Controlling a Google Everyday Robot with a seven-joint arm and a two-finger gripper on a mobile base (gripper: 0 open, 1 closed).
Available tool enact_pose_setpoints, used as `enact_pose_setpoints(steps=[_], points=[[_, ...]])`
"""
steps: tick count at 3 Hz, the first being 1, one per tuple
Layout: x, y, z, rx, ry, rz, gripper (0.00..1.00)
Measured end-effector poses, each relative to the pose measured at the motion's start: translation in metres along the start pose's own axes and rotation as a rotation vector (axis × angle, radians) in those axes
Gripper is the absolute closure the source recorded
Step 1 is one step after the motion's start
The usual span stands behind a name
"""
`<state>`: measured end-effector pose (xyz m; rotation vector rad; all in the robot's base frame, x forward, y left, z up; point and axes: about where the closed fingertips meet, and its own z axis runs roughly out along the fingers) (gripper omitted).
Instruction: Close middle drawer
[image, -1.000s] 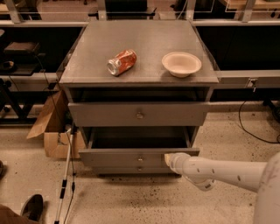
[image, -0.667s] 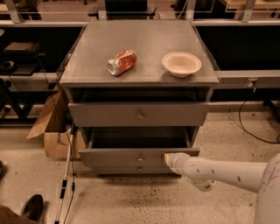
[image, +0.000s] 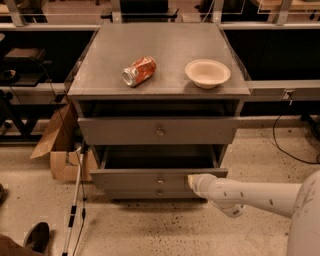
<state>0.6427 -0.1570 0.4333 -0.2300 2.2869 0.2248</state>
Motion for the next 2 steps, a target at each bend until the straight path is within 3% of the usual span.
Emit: enact_pose_setpoints(steps=[2], points=[[-0.0035, -0.0016, 0.0034, 0.013, -0.001, -0.009, 1.0]])
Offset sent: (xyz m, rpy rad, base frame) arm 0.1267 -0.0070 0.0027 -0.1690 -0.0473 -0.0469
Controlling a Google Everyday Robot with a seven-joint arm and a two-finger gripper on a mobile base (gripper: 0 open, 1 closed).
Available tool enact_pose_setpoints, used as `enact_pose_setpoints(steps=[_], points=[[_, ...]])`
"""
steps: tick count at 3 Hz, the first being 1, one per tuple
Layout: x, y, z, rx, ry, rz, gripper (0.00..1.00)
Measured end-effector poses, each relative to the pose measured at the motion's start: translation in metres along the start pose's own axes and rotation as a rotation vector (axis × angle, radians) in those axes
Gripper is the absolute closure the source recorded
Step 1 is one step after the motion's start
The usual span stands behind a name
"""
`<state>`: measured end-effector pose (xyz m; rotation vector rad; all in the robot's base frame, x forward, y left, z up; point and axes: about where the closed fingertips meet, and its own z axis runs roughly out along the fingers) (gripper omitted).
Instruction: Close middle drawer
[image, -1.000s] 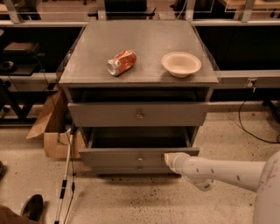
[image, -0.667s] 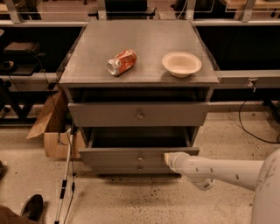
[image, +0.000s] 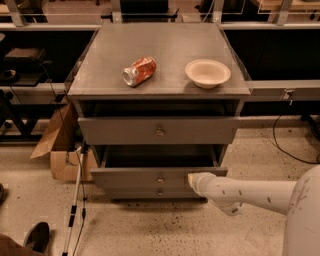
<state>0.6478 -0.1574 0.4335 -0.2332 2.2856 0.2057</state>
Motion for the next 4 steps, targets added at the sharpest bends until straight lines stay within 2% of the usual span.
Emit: enact_pose_setpoints(steps=[4], points=[[-0.017, -0.007, 0.017, 0.039, -0.002, -0.024, 1.0]])
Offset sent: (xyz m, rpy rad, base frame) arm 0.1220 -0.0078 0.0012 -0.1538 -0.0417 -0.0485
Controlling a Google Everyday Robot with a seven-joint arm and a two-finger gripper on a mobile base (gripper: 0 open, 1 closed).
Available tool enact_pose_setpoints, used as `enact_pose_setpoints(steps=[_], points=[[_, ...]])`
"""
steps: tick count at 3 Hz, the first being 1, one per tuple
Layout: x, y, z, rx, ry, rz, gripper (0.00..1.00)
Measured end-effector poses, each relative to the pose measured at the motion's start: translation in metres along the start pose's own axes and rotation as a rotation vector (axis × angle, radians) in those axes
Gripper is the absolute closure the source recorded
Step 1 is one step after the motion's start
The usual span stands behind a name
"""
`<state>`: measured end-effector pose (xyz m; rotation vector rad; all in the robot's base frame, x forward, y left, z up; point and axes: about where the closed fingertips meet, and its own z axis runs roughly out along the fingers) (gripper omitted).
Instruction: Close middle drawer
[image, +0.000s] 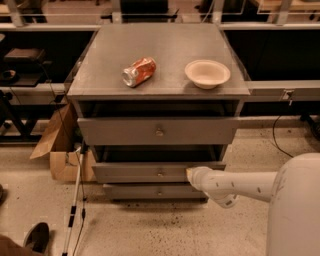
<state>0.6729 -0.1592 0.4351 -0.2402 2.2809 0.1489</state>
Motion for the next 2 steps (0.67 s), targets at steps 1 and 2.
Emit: enact_pose_setpoints(steps=[1, 2], points=[[-0.0069, -0.0025, 0.0066, 0.012, -0.001, -0.007, 1.0], [-0.0066, -0.0024, 0.0063, 0.012, -0.001, -0.007, 1.0]])
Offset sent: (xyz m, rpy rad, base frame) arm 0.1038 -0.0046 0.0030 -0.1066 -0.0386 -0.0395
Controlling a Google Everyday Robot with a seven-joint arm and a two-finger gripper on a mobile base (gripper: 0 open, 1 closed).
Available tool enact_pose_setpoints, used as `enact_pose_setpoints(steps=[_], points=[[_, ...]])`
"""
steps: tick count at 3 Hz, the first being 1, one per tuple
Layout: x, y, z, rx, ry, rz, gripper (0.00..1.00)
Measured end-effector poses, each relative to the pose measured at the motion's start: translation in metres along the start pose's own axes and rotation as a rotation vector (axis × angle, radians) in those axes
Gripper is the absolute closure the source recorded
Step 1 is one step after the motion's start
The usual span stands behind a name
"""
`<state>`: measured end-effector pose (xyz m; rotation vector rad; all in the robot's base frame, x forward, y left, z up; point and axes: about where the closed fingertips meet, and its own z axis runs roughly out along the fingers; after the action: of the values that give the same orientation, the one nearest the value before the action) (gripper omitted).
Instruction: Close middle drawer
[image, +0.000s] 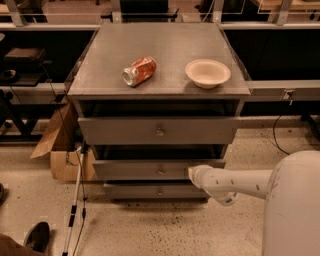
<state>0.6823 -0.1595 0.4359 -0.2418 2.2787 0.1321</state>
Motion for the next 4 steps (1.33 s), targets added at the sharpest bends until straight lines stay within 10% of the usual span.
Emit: enact_pose_setpoints(steps=[4], points=[[-0.015, -0.008, 0.023, 0.043, 0.002, -0.018, 1.0]])
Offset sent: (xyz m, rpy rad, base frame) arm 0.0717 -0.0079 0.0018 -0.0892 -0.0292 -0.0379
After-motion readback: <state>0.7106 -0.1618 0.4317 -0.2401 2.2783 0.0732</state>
